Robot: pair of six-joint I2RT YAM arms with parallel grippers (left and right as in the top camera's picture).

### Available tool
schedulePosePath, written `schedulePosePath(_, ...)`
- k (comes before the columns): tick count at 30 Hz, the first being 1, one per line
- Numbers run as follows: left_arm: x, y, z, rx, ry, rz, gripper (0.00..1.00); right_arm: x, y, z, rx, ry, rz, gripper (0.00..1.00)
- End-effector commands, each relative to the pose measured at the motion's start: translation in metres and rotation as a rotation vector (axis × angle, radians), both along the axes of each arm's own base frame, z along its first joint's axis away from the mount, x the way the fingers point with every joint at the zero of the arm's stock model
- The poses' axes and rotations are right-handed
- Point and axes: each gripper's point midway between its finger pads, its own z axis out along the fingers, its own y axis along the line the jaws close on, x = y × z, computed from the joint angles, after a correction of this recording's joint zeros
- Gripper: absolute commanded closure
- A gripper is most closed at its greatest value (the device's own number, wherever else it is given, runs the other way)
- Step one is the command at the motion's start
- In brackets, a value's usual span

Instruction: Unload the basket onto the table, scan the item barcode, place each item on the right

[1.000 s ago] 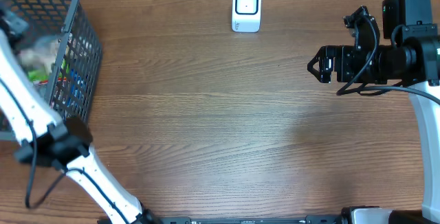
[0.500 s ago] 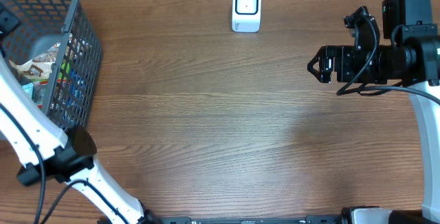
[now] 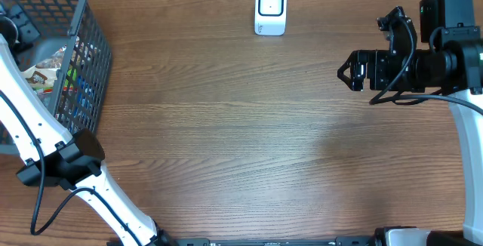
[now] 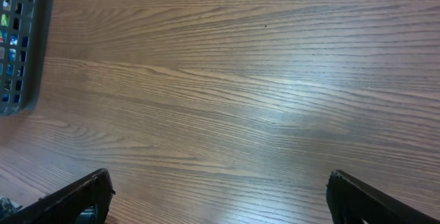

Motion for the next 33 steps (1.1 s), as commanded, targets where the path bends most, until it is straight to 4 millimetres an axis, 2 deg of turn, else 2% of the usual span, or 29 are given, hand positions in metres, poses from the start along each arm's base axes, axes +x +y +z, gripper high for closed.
schedulePosePath(1,0.01,-0.029,0.005,-0.129,-0.072,-0.118,0.96,0.001,0.002,0.009,0.005,-0.035,0.013,0.0)
schedulePosePath(4,0.021,-0.065,0.022,-0.277,-0.185,-0.246,0.96,0.001,0.002,0.009,0.004,-0.031,0.013,0.0)
schedulePosePath(9,0.018,-0.09,0.054,-0.399,-0.316,-0.324,0.96,0.001,0.002,0.009,0.004,-0.035,0.013,0.0)
schedulePosePath(15,0.002,-0.137,0.123,-0.762,-0.597,-0.566,0.96,0.002,0.002,0.01,0.004,-0.041,0.013,0.0)
schedulePosePath(17,-0.003,-0.152,0.139,-0.846,-0.647,-0.636,0.96,0.003,0.002,0.01,0.004,-0.044,0.013,0.0)
schedulePosePath(22,0.002,-0.192,0.142,-0.877,-0.631,-0.757,0.96,0.003,0.002,0.01,0.005,-0.043,0.013,0.01)
schedulePosePath(24,0.002,-0.219,0.148,-0.944,-0.62,-0.817,0.96,0.003,0.002,0.01,0.005,-0.043,0.013,0.01)
schedulePosePath(28,-0.015,-0.279,0.176,-1.218,-0.585,-0.95,0.96,0.003,0.002,0.01,0.005,-0.043,0.013,0.01)
schedulePosePath(30,-0.018,-0.294,0.178,-1.316,-0.508,-0.911,0.96,0.003,0.002,0.01,0.005,-0.043,0.013,0.01)
schedulePosePath(33,-0.02,-0.305,0.177,-1.401,-0.423,-0.846,0.96,0.003,0.002,0.01,0.005,-0.043,0.013,0.02)
